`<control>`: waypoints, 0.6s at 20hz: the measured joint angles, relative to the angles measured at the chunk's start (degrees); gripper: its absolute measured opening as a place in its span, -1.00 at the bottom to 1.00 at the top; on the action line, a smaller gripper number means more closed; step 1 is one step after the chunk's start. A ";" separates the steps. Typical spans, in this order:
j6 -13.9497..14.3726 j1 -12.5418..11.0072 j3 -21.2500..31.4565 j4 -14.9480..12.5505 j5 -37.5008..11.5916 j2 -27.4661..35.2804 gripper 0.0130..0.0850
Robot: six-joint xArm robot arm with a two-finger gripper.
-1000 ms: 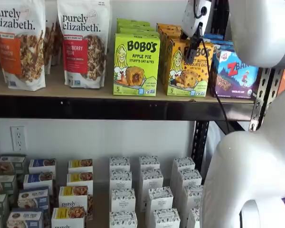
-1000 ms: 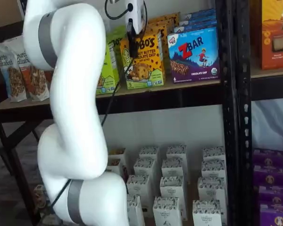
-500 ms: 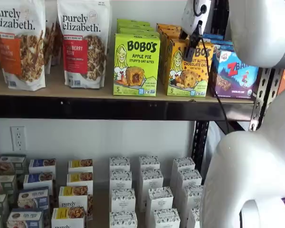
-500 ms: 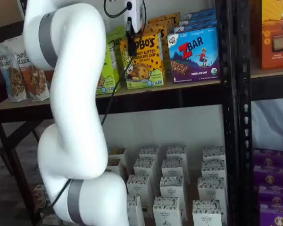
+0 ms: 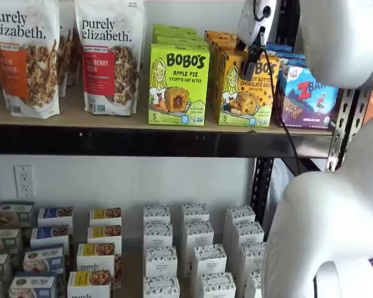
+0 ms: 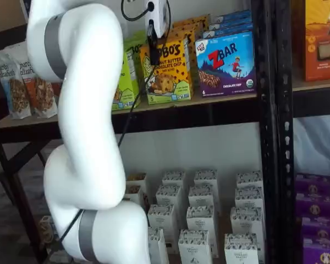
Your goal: Pick up the orange box on the top shelf, the fifth box from the left
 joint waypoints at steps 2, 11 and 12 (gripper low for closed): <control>0.08 0.14 -0.30 -0.38 0.58 0.25 0.56; 0.08 0.14 0.20 -0.13 0.56 0.10 0.00; 0.08 0.12 0.10 -0.09 0.70 0.17 0.00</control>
